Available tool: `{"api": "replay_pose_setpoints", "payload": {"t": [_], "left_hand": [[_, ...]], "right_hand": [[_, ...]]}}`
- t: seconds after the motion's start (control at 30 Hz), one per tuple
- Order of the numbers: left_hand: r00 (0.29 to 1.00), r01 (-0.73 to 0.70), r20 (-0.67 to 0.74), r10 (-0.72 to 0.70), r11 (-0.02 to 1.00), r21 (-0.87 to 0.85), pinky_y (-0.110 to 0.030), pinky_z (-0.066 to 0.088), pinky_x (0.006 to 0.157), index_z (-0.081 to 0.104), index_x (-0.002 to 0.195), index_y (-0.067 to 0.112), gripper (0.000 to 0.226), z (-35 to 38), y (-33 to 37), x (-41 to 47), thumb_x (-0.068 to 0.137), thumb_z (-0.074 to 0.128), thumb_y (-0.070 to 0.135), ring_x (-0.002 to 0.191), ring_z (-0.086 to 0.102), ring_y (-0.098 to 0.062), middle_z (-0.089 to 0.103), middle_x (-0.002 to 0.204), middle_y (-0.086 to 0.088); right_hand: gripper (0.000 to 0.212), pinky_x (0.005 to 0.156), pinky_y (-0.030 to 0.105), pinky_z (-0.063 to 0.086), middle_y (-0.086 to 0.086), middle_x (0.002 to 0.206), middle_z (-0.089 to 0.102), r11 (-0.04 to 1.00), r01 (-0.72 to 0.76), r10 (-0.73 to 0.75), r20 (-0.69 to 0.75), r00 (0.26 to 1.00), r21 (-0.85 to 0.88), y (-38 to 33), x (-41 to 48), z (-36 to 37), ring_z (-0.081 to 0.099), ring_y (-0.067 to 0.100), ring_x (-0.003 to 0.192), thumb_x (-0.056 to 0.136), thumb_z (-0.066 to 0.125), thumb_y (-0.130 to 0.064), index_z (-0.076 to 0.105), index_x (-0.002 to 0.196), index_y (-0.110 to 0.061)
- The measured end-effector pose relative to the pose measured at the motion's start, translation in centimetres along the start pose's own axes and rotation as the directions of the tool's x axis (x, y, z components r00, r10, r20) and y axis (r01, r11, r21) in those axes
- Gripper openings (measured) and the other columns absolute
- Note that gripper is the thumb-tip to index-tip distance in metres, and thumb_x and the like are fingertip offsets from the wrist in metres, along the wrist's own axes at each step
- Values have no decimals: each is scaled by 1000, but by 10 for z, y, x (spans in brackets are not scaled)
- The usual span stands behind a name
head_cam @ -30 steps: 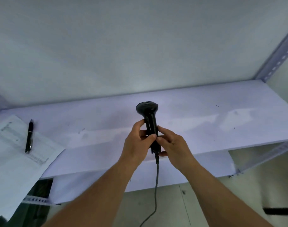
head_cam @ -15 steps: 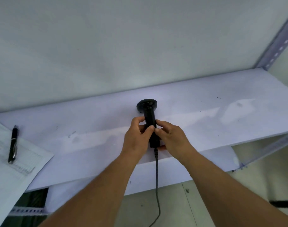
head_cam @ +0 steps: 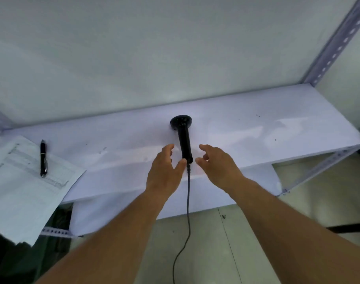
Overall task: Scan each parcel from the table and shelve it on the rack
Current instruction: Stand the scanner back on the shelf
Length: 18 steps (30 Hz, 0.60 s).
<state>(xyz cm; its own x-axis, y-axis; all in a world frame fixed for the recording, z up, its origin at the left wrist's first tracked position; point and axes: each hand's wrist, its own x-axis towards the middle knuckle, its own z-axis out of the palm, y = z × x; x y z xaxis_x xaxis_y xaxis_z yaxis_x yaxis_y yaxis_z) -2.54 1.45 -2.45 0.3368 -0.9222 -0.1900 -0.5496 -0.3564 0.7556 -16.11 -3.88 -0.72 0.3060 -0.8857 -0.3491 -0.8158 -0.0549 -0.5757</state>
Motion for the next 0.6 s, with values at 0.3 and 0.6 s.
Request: {"api": "replay_pose_setpoints", "payload": {"t": [0.3, 0.6], "left_hand": [[996, 90, -30, -88, 993, 71, -42, 40, 106, 34, 146, 27, 55, -47, 2, -124, 96, 54, 35, 131, 43, -16, 41, 148, 4], [992, 119, 15, -123, 979, 164, -32, 32, 107, 36, 147, 25, 54, -108, 31, -233, 97, 52, 39, 136, 34, -18, 36, 151, 0]], "right_hand": [[45, 98, 33, 41, 1, 141, 48, 961, 71, -50, 86, 995, -268, -11, -115, -21, 50, 21, 126, 104, 39, -35, 36, 149, -28], [37, 89, 30, 42, -1, 133, 56, 900, 110, -63, 125, 990, -422, -63, -226, -45, 55, 19, 119, 104, 38, -39, 50, 138, -28]]}}
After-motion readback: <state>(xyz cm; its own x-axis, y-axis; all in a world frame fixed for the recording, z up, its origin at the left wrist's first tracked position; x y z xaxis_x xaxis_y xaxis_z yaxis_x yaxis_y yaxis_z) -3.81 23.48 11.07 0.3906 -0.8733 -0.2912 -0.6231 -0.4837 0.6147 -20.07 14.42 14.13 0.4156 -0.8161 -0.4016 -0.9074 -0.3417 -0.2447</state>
